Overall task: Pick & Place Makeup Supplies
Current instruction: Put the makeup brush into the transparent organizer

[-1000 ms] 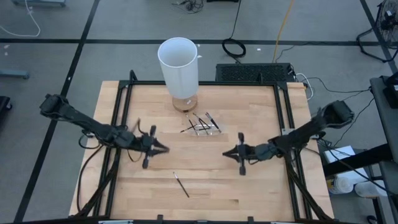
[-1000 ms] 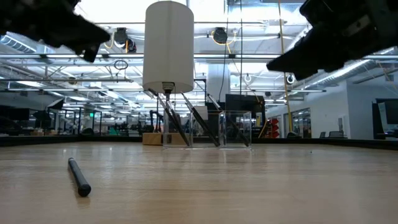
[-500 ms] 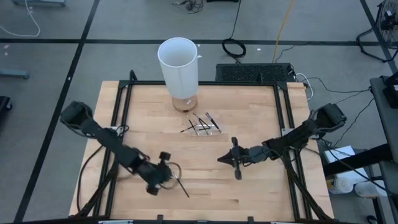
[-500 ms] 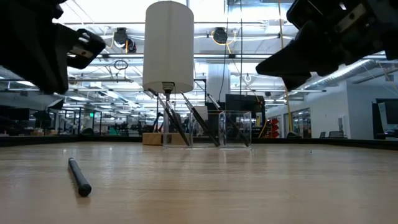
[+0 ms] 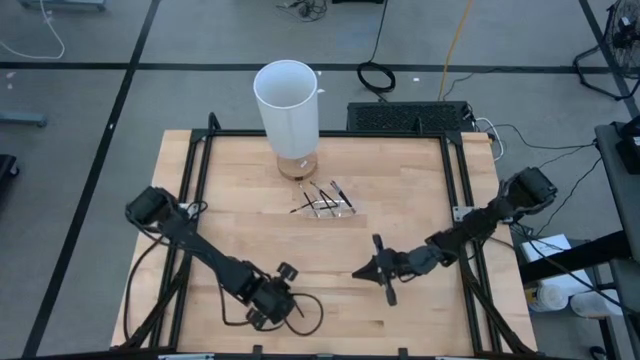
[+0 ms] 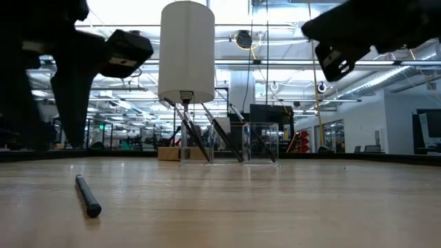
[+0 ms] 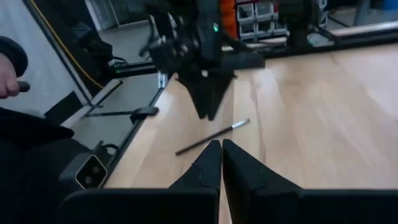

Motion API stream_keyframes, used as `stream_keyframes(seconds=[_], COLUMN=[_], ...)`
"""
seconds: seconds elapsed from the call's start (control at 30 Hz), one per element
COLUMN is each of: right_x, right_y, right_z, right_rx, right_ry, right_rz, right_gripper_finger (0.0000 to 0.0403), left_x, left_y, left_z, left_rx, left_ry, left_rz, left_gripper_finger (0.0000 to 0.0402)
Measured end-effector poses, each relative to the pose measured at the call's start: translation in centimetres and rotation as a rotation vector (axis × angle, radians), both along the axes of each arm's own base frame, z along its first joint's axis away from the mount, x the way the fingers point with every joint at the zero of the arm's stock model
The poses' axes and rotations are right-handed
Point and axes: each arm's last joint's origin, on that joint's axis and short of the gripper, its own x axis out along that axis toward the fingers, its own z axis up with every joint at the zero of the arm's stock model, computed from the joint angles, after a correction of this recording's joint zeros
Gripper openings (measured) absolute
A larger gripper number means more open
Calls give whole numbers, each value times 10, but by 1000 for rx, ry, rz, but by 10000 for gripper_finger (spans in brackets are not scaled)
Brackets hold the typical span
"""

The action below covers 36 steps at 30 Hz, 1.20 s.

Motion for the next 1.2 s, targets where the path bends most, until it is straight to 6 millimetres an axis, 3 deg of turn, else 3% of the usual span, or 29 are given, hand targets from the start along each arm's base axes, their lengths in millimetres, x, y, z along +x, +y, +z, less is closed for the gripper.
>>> stream_keyframes(seconds=[0.27, 0.53, 0.73, 1.2], right_x=[-1, -1, -2, -1], right_y=[9, 8, 7, 7], right_z=[4, 1, -2, -2], right_rx=[-27, -44, -60, -67], right_ry=[2, 29, 51, 52], right_rz=[-30, -32, -34, -33], right_gripper_finger=[0, 0, 0, 0], left_x=[4, 19, 32, 55], left_y=[6, 15, 27, 53], left_z=[-12, -31, -34, -32], left_rx=[76, 103, 65, -110], left_ry=[30, 36, 0, -34], left_rz=[-35, -51, -5, 225], left_gripper_finger=[161, 163, 163, 93])
